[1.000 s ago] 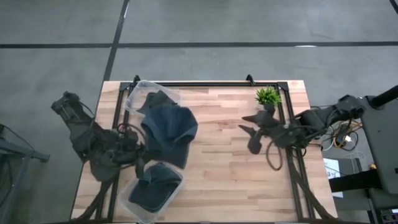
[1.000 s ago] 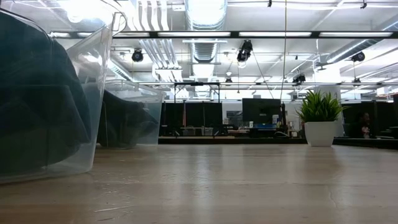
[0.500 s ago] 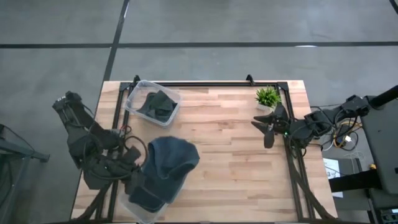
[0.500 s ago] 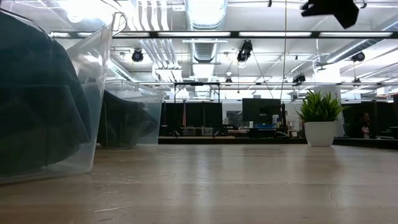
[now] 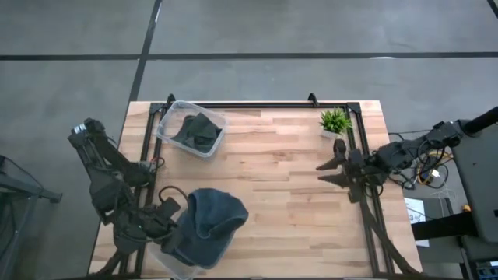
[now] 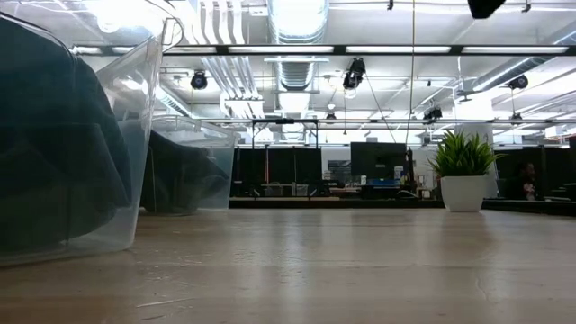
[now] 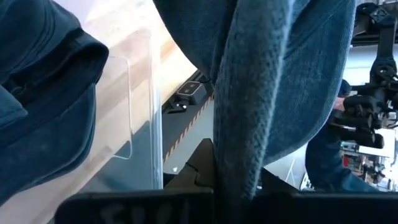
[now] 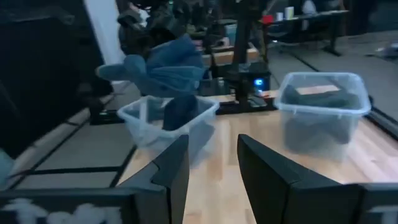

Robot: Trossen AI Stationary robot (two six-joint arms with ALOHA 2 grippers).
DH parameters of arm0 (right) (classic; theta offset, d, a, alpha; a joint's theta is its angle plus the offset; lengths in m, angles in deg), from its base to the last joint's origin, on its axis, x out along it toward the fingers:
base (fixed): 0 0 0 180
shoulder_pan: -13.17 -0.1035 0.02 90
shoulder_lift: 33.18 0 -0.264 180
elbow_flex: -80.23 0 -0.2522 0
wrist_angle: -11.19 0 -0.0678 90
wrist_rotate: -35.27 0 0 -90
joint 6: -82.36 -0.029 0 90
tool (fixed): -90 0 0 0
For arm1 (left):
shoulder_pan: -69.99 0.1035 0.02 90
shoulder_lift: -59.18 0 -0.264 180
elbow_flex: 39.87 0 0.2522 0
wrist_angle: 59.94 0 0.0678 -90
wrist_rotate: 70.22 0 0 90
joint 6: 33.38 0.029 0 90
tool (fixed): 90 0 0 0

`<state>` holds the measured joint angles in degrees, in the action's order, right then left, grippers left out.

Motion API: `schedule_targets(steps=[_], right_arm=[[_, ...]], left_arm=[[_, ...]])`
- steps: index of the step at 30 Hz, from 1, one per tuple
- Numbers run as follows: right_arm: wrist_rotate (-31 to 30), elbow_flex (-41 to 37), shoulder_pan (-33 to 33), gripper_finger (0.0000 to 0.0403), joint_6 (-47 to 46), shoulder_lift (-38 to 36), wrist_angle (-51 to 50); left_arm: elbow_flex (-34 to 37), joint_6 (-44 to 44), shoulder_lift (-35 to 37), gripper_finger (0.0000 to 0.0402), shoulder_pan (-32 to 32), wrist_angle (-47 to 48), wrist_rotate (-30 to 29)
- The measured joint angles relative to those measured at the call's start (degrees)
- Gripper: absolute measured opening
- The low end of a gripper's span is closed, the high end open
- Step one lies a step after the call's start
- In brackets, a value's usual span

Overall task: Pick & Place hat
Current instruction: Put the dark blue cap into the bottom transparent bin

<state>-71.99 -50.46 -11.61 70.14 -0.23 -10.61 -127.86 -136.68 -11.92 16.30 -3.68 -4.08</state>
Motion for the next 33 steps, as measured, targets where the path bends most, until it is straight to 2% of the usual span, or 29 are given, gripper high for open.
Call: schedule_targets(steps=[6, 11, 16, 22, 27, 33], right_arm=[[-0.7, -7.2, 0.1, 0.0124, -6.5, -5.4, 1.3], [3.6, -14.6, 0.1, 0.0121, -6.8, -8.7, 14.0], [3.8, -20.0, 0.0, 0.0126, -7.2, -9.2, 24.4], [3.8, -21.9, 0.0, 0.013, -8.1, -8.9, 28.8], [3.8, -21.9, 0.0, 0.0123, -9.8, -8.3, 29.5], [3.8, -21.9, 0.0, 0.0118, -10.6, -7.0, 29.9]], left_arm=[[0.0, -0.9, -0.2, 0.0005, -0.2, 0.0, 1.2], [0.0, -1.6, 1.1, 0.0005, -0.5, 1.8, 2.3], [0.0, -6.3, 2.0, 0.0005, -1.6, 6.2, 6.0], [0.3, -8.5, 1.5, 0.0005, -2.8, 9.6, 13.5], [0.4, -11.8, 1.7, 0.0005, -3.4, 16.9, 13.9], [1.7, -11.1, 1.7, 0.0005, -3.4, 17.2, 13.8]])
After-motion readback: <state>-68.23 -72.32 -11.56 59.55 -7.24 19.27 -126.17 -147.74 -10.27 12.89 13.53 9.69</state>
